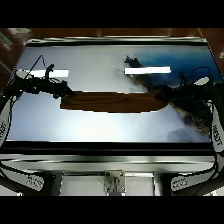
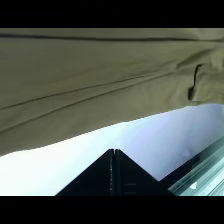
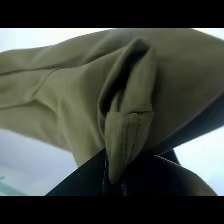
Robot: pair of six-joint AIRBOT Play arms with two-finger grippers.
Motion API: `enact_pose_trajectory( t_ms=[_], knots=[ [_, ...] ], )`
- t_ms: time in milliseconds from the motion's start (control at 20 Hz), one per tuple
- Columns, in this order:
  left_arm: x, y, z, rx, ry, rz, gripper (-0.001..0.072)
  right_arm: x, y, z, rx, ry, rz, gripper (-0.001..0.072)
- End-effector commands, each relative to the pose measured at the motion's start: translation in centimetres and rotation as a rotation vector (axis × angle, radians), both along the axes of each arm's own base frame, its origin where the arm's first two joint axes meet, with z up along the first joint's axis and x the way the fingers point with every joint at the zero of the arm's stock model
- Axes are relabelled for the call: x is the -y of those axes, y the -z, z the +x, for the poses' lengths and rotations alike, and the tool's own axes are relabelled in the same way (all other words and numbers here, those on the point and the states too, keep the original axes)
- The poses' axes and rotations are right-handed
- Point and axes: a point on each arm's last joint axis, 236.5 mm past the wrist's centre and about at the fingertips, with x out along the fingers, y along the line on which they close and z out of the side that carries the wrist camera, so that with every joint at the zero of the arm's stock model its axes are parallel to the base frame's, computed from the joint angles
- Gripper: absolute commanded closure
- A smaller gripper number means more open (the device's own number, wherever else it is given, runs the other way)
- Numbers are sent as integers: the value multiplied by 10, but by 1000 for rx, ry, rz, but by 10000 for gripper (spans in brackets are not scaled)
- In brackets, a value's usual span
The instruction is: Fold the shirts.
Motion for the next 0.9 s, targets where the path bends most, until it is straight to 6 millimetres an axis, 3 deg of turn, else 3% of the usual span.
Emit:
enact_pose_trajectory(
  t_ms=[0,150,250,400,650,850],
  knots=[
    [87,5,-5,54,79,-24,664,-9,-56,-22,38,-65,3,643],
    [170,14,-15,103,107,-59,664,-7,-83,-51,21,-112,-51,643],
    [210,22,-27,129,127,-59,664,-5,-100,-69,25,-139,-87,643],
    [262,37,-64,91,190,-90,664,-8,-127,-85,62,-153,-106,643],
    [327,65,-120,-29,228,-160,665,-14,-165,-105,132,-141,-122,642],
    [361,75,-147,-151,189,-254,665,-16,-180,-114,158,-133,-128,638]
  ],
)
